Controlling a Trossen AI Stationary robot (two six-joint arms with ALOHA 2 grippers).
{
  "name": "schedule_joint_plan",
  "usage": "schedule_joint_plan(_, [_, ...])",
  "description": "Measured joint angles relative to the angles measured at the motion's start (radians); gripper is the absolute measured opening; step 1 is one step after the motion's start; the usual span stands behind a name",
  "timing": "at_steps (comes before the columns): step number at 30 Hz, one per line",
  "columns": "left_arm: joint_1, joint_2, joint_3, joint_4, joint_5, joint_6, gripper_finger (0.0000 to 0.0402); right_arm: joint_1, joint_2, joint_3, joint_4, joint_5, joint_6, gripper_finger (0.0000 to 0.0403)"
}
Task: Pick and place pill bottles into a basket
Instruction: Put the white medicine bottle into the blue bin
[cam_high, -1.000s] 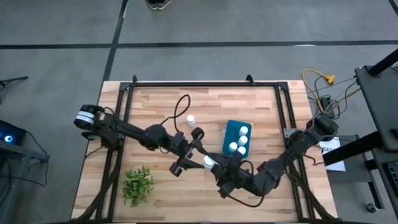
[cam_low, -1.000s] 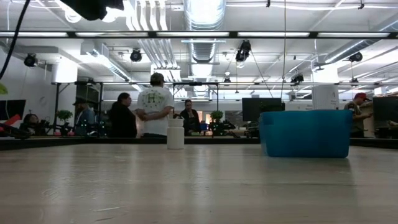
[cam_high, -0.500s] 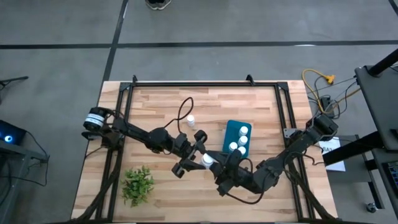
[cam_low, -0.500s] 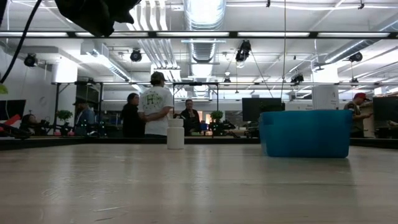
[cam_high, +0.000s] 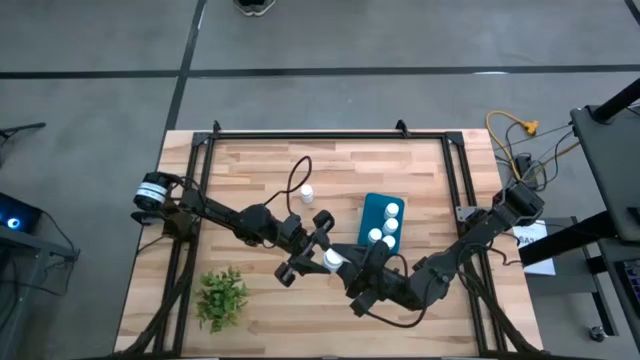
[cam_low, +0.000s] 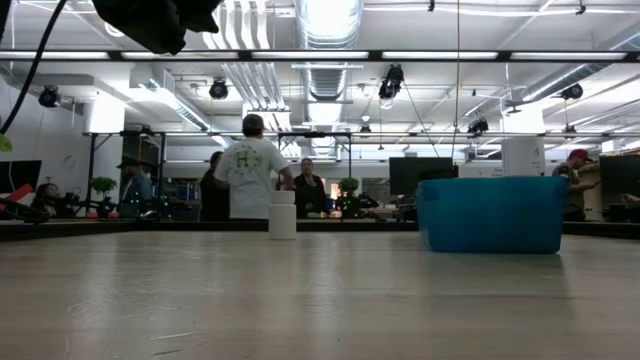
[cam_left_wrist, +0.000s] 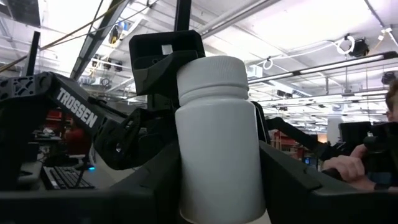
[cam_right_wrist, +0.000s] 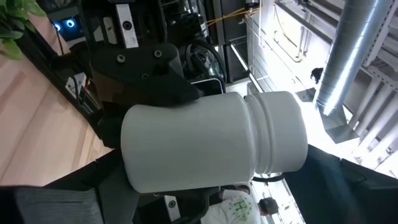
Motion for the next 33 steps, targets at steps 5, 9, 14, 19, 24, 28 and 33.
schedule_joint_plan(5, [0.0, 0.0, 0.001, -0.01, 0.002, 0.001, 0.0152, 0.0, 0.0, -0.001, 0.0, -0.001, 0.003, 0.0317])
schedule_joint_plan(9, [0.003, 0.0, 0.001, -0.012, 0.005, -0.013, 0.015, -0.001, 0.0, -0.001, 0.001, 0.001, 0.008, 0.0321])
schedule_joint_plan(14, [0.005, -0.001, -0.006, -0.018, 0.007, -0.007, 0.015, -0.001, 0.0, -0.002, 0.001, 0.014, 0.052, 0.035])
schedule_joint_plan(19, [0.011, -0.012, -0.007, -0.074, 0.012, -0.009, 0.015, 0.012, 0.0, -0.001, -0.049, 0.033, 0.072, 0.0351])
schedule_joint_plan(24, [0.023, -0.062, -0.007, -0.198, 0.024, -0.001, 0.0148, 0.033, 0.0, 0.02, -0.171, 0.036, 0.162, 0.0339])
schedule_joint_plan(28, [0.027, -0.126, -0.007, -0.354, 0.025, 0.033, 0.0145, 0.04, 0.0, 0.045, -0.289, 0.035, 0.252, 0.0339])
schedule_joint_plan(33, [0.041, -0.231, 0.003, -0.603, 0.032, 0.054, 0.0142, 0.041, 0.0, 0.082, -0.415, 0.034, 0.351, 0.0353])
